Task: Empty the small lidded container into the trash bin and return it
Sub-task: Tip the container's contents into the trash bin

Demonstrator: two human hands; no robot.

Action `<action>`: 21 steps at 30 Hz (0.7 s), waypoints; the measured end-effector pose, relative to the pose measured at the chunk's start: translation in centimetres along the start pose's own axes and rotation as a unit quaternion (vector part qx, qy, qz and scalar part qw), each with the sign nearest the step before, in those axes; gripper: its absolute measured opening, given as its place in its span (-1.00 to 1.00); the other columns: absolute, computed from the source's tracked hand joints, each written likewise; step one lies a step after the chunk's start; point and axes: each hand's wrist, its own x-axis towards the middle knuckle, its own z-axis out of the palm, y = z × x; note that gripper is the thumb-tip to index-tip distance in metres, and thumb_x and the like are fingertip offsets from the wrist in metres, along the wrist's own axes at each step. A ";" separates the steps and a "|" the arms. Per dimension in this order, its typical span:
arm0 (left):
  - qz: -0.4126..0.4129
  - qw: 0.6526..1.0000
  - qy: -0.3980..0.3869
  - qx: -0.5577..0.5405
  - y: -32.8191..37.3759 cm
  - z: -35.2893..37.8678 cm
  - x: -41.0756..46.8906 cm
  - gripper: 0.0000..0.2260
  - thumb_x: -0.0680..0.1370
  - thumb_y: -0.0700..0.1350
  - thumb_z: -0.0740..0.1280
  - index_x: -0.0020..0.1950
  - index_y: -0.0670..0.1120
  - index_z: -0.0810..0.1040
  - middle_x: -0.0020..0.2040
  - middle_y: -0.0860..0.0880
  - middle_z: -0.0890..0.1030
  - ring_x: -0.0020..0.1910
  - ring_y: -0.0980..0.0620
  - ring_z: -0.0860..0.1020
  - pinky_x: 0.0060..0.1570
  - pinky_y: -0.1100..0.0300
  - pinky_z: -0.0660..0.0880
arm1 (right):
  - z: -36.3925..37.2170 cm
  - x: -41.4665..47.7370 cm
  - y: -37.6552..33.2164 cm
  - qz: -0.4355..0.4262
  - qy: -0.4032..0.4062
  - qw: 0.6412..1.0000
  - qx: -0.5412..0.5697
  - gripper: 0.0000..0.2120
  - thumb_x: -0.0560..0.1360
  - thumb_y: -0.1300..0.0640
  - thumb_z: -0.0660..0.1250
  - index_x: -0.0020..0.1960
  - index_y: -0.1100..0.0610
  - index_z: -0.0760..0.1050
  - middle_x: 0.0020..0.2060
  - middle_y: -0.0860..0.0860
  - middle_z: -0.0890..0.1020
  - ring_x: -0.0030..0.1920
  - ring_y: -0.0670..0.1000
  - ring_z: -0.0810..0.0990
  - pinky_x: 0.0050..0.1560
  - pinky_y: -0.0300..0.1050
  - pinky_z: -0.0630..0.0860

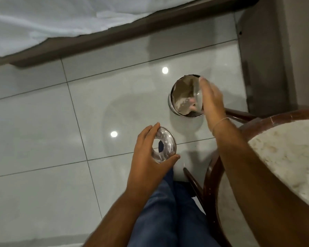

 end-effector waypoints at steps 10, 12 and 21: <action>-0.050 0.997 0.022 -0.046 -3.5 -0.8 0.5 -0.16 0.42 0.07 0.65 0.62 0.14 0.30 0.58 0.04 0.42 0.55 0.04 0.41 0.53 0.13 0.41 | 3.8 4.8 2.4 -0.215 0.079 0.907 -0.353 -0.29 0.56 -0.13 0.58 0.59 0.08 0.44 0.48 0.14 0.55 0.45 0.12 0.55 0.42 -0.20 0.51; -0.065 0.996 0.025 -0.059 -3.8 -0.8 0.6 -0.15 0.42 0.07 0.65 0.63 0.13 0.31 0.59 0.04 0.41 0.56 0.02 0.40 0.54 0.04 0.43 | 3.6 5.4 1.3 -0.269 0.090 0.894 -0.346 -0.29 0.53 -0.17 0.57 0.57 0.03 0.44 0.41 0.13 0.57 0.34 0.03 0.57 0.21 -0.58 0.40; -0.075 0.995 0.009 -0.070 -3.6 0.0 0.9 -0.12 0.44 0.06 0.64 0.66 0.07 0.28 0.59 0.06 0.38 0.56 0.07 0.38 0.51 0.22 0.40 | 2.5 3.7 -1.8 -0.273 0.143 0.916 -0.256 -0.49 0.57 -0.11 0.57 0.42 0.11 0.61 0.33 0.07 0.64 0.29 -0.03 0.67 0.32 -0.07 0.70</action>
